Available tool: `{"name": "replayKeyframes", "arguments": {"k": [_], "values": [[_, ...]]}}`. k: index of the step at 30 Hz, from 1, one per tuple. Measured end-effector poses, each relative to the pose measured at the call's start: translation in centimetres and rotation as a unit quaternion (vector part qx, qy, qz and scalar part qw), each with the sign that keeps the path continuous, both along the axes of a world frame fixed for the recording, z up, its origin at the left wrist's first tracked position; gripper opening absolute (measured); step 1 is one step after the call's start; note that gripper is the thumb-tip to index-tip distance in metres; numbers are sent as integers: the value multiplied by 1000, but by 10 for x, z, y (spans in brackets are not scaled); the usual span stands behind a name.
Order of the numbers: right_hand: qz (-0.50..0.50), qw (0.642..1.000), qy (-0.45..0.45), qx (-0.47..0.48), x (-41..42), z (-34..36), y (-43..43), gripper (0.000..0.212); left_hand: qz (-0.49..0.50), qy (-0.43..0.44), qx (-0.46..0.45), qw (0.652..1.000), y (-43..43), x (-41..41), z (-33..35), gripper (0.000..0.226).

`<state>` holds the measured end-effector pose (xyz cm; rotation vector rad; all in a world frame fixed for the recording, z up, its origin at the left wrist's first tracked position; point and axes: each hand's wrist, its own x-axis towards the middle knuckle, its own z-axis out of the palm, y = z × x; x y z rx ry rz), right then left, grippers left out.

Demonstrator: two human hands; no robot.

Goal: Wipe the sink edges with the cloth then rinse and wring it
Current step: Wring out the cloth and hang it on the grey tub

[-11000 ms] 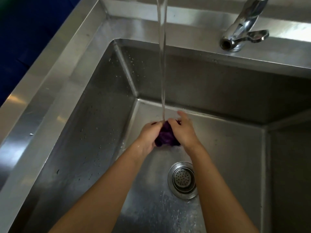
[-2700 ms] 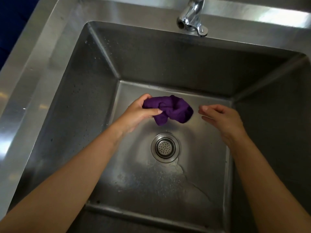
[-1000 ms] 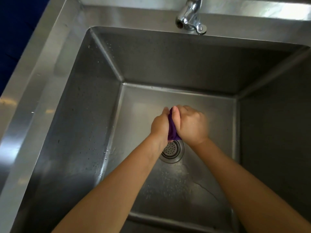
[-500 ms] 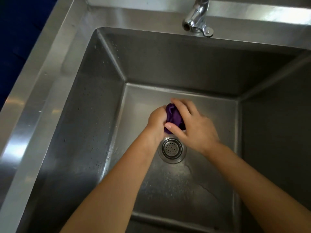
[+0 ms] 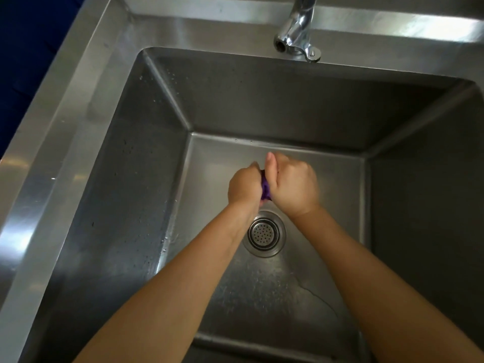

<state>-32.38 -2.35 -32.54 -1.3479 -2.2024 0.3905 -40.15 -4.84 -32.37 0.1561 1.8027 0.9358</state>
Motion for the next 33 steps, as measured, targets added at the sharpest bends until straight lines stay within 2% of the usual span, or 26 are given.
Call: {"name": "replayKeyframes", "arguments": {"k": [3,6,8,10,12,14,17,21,26,28,31,33], "values": [[-11,999,-17,-43,0,-4,-6,54,-83,-6,-34,996,1,-5,2,46],[-12,995,-54,-77,1,-1,-5,49,-177,-34,-57,982,1,-10,11,55],[-27,989,-80,-120,1,-1,0,47,-192,-73,-78,976,-1,-9,14,57],[-9,988,-99,-122,0,1,1,48,-152,-85,-68,982,-4,-8,15,56],[15,989,-107,-97,1,4,1,51,-96,-26,-44,994,-6,-3,13,53],[15,991,-97,-92,5,7,1,52,-85,109,-31,990,-7,2,12,55],[-43,989,-13,-143,9,11,4,57,-131,305,9,943,-2,8,19,57],[-108,946,113,-285,9,15,5,58,-151,389,82,905,1,11,24,52],[-130,901,201,-361,10,16,5,55,-152,412,128,889,-1,9,20,54],[-130,888,210,-389,9,17,3,53,-164,407,127,890,-2,6,19,57],[-91,906,139,-389,11,18,-3,47,-201,353,72,911,-3,-2,15,55],[-48,941,66,-329,16,18,-12,42,-180,261,26,948,-4,-8,10,50]]}}
